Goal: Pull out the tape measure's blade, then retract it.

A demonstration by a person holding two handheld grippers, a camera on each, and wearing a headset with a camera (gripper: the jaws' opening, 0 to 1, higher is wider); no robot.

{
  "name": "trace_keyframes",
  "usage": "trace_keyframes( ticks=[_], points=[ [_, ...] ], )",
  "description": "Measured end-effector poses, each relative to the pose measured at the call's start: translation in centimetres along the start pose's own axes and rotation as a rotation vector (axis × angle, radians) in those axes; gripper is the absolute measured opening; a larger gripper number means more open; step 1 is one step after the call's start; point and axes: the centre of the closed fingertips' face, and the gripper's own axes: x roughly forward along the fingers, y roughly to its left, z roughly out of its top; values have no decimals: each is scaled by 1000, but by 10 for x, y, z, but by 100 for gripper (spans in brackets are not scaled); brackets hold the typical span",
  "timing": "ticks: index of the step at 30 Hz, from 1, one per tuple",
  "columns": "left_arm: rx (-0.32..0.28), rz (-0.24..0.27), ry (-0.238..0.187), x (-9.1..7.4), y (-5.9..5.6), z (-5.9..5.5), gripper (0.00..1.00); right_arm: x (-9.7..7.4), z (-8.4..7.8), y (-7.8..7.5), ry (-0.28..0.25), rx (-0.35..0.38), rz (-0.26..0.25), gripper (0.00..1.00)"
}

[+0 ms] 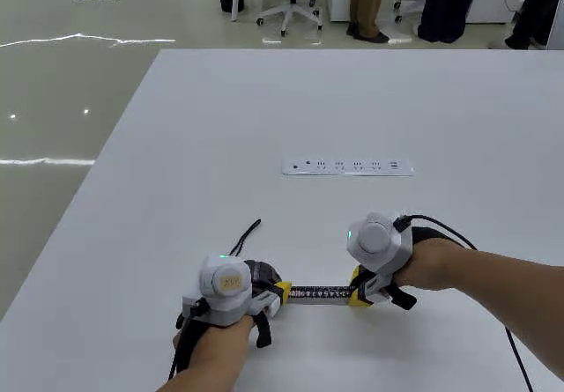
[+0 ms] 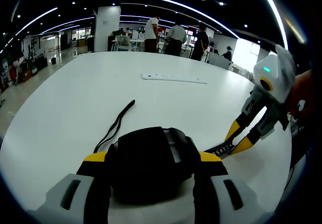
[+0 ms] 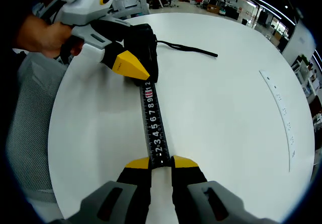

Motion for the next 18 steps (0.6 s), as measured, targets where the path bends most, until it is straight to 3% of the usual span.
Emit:
trace_keyframes(
  ticks=[18],
  points=[
    [-7,-6,-5,0,0,0,63,7,12,2,-10,-3,1,15]
  ],
)
